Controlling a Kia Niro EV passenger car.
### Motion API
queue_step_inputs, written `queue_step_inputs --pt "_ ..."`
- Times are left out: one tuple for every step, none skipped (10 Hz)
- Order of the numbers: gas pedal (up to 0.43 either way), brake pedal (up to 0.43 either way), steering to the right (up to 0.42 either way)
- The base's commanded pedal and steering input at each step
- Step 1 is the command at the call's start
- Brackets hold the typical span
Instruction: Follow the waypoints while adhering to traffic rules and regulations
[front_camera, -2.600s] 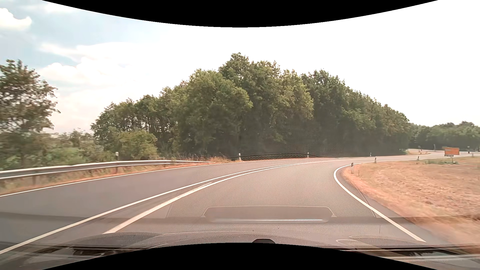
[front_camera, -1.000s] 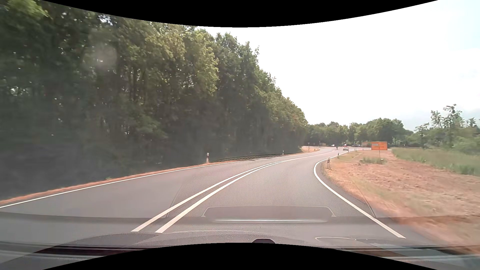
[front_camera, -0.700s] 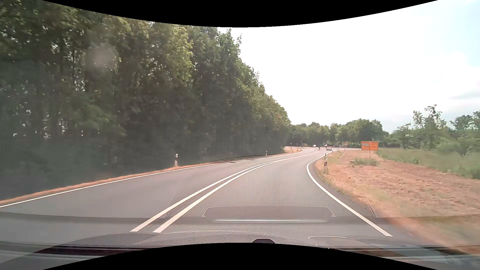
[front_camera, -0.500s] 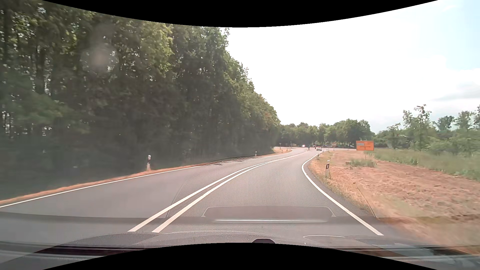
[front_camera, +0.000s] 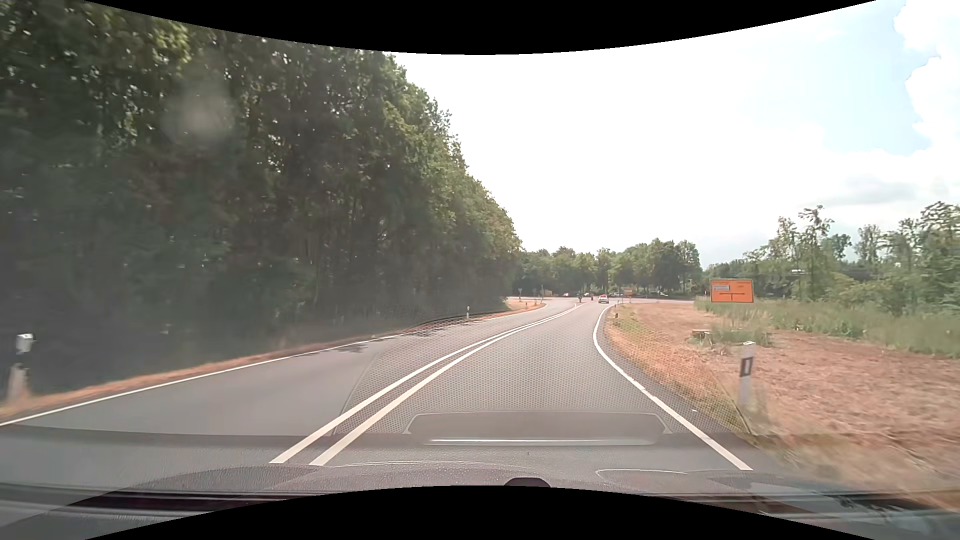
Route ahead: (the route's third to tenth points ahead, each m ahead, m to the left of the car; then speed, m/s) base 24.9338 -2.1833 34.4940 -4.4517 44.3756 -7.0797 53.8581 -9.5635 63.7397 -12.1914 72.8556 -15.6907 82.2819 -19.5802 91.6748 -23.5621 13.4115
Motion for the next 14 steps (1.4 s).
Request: queue_step_inputs --pt "0.138 0.0 0.065" --pt "0.138 0.0 0.063" --pt "0.138 0.0 0.065" --pt "0.138 0.0 0.065" --pt "0.138 0.0 0.063" --pt "0.138 0.0 0.055" --pt "0.138 0.0 0.038" --pt "0.138 0.0 0.034" --pt "0.138 0.0 0.034" --pt "0.138 0.0 0.034" --pt "0.138 0.0 0.033" --pt "0.138 0.0 0.03" --pt "0.138 0.0 0.018" --pt "0.138 0.0 0.015"
